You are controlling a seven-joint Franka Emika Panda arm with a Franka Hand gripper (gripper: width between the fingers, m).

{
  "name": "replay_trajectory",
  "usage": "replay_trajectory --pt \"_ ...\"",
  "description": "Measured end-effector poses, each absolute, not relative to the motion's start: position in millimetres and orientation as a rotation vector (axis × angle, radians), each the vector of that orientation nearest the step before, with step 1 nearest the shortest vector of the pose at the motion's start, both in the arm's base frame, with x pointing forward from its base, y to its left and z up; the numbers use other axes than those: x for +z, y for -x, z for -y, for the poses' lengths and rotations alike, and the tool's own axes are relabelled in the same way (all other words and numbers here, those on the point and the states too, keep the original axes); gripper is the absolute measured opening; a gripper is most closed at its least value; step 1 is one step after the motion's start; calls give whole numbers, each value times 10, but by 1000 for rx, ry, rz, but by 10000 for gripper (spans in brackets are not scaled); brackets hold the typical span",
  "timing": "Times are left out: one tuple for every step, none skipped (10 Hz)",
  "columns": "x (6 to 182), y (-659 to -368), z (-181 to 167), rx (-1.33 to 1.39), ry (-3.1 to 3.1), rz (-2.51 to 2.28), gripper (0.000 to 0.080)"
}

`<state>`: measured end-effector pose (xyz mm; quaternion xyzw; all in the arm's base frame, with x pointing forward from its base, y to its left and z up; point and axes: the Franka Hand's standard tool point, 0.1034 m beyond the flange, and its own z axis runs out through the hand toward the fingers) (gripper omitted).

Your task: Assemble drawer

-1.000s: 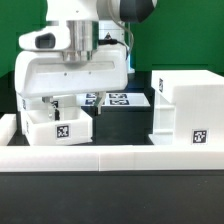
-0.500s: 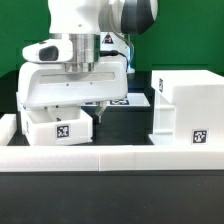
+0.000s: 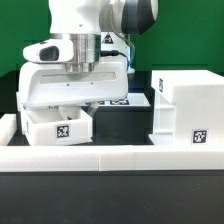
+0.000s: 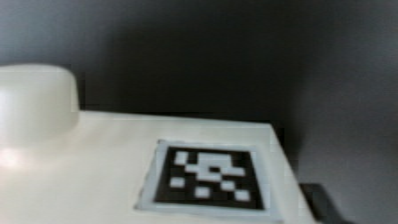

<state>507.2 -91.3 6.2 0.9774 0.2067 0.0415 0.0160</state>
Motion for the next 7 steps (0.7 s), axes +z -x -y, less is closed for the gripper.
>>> replay_trajectory --pt "62 -5072 913 129 -3040 -643 182" --pt "62 -5073 911 129 -3040 -644 44" --pt "62 -5072 910 128 -3040 -644 41" --pt "62 -5072 908 128 -3040 -645 41" --pt "62 -5072 907 128 -3040 -645 41" --pt "62 -5073 907 128 -3040 -645 41" --pt "67 -5077 896 130 -3037 -652 41"
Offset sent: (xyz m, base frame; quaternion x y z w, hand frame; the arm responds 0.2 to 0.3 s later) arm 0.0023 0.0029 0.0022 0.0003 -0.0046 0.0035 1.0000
